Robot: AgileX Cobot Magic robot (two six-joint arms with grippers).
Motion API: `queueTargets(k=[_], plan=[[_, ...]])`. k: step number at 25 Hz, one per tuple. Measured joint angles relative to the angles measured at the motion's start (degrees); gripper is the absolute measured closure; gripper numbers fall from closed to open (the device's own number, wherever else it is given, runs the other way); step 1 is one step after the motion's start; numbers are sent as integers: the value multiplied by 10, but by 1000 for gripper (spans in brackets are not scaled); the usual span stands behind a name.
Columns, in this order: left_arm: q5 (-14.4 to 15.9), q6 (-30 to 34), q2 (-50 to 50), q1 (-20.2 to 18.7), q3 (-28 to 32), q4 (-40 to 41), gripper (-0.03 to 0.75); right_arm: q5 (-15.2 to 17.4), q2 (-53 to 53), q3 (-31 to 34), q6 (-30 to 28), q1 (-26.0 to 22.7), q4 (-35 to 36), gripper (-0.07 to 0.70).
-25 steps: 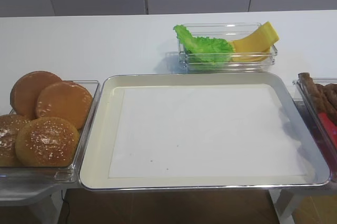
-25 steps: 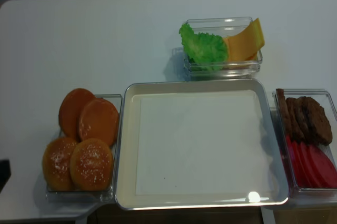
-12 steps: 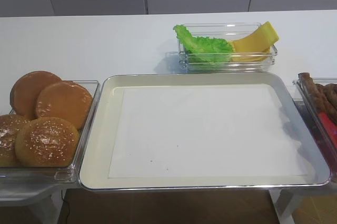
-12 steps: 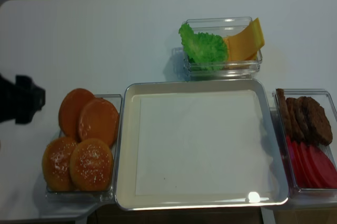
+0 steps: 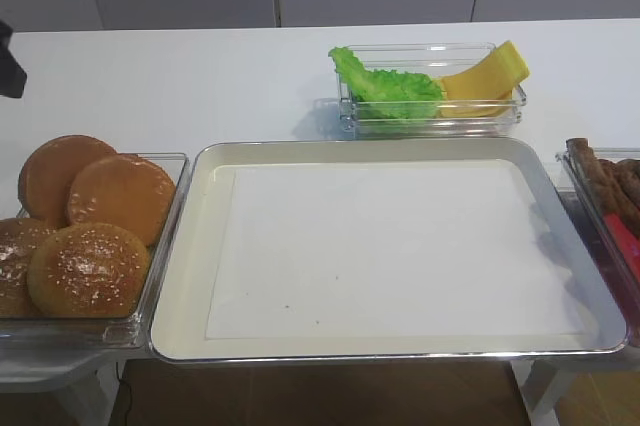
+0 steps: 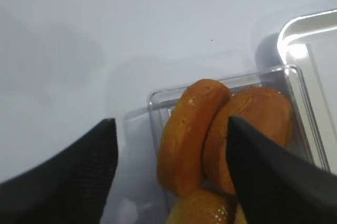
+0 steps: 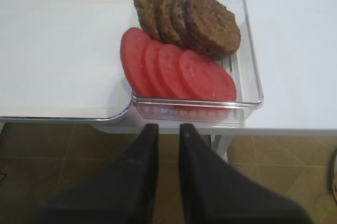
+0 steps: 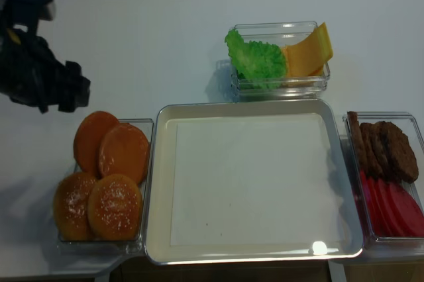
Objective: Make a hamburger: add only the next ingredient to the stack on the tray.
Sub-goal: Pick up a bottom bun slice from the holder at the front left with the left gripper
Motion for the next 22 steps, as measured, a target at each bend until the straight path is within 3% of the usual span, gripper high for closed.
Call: queueTargets(k=[6,10,14,22], plan=[[33,63,58,13,-37,-50,237,0,0,0,0,0,0,540],[42,105,71,62,-44,-119,246,0,0,0,0,0,0,549],[70,166,80,104,-45,-155,249,0,0,0,0,0,0,549],[94,217,103,116,-45,-200,256,0,0,0,-1,0,0,549]])
